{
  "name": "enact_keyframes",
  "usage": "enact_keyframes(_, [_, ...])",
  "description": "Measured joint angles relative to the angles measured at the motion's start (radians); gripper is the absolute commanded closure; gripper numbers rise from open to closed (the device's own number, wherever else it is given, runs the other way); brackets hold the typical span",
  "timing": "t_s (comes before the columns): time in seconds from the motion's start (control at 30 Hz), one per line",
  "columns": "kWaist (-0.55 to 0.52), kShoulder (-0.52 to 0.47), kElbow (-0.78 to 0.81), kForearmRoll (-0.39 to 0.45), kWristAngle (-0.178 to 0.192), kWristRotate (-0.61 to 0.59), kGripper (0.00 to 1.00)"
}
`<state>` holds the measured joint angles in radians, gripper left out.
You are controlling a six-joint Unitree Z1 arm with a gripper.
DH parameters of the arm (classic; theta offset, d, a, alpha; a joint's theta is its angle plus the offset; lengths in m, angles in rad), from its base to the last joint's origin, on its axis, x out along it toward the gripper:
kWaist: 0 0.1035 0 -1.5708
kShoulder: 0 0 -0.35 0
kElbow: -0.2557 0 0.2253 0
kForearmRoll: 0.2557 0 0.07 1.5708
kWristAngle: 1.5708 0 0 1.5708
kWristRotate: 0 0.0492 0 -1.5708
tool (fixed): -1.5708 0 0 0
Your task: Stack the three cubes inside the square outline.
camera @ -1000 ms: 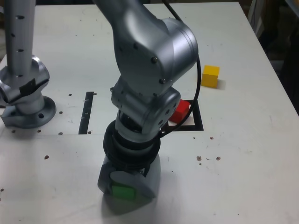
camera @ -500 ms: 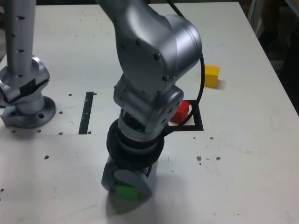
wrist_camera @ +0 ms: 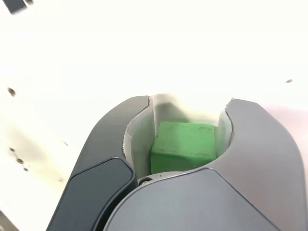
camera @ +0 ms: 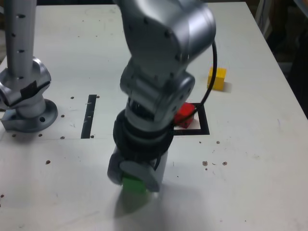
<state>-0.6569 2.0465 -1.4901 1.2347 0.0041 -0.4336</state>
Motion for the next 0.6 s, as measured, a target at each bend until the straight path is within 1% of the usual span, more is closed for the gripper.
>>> enact_keyframes(0.1, [0.045, -0.060, -0.037, 0.088, 0.034, 0.049, 0.90])
enact_keyframes(0.2, [0.120, -0.110, -0.070, 0.178, 0.061, 0.115, 0.90])
enact_keyframes(0.27, [0.170, -0.117, -0.087, 0.198, 0.073, 0.166, 0.90])
enact_keyframes(0.33, [0.205, -0.116, -0.102, 0.202, 0.077, 0.193, 0.90])
enact_keyframes(0.4, [0.242, -0.113, -0.131, 0.213, 0.084, 0.247, 0.90])
enact_keyframes(0.5, [0.343, -0.098, -0.188, 0.241, 0.105, 0.323, 0.90])
enact_keyframes(0.6, [0.417, -0.078, -0.212, 0.252, 0.119, 0.379, 0.90])
